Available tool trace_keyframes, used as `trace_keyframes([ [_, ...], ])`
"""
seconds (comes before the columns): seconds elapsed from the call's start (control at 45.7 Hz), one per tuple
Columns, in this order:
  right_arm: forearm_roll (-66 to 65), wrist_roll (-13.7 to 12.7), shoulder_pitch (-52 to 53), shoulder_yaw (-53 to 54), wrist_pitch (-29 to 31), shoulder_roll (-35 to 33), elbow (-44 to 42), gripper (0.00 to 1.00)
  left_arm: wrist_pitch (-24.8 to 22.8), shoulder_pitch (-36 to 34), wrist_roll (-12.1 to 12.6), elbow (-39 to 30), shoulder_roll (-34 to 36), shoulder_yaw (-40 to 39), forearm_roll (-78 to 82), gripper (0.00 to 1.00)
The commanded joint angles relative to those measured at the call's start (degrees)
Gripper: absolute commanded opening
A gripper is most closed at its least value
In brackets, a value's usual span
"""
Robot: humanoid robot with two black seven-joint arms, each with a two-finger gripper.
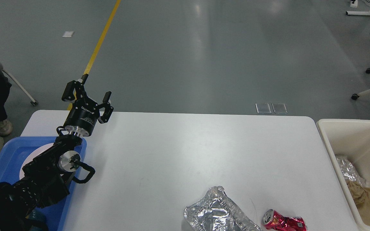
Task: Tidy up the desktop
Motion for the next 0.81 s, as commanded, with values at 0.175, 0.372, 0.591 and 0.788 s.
trace_keyframes([
  [0.175,18.7,-0.18,-0.97,0.1,-0.51,-1.24,0.48,1.0,-0.08,0.0,0.0,0.0,-0.01,0.0,-0.02,0.97],
  [0.372,17.93,-0.01,-1.32,0.01,-0.51,0.43,2.68,1.0,0.01,0.0,0.0,0.0,-0.01,0.0,0.07,0.97],
  [0.591,5.99,0.08,2.19,0.01,-0.33,4.12,2.59,1.0,0.01,0.0,0.0,0.0,0.08,0.0,-0.02,0.97],
  [0.788,-10.64,0.08,8.78,0.1,-0.6,10.01,2.15,1.0,0.01,0.0,0.0,0.0,-0.01,0.0,-0.02,0.97],
])
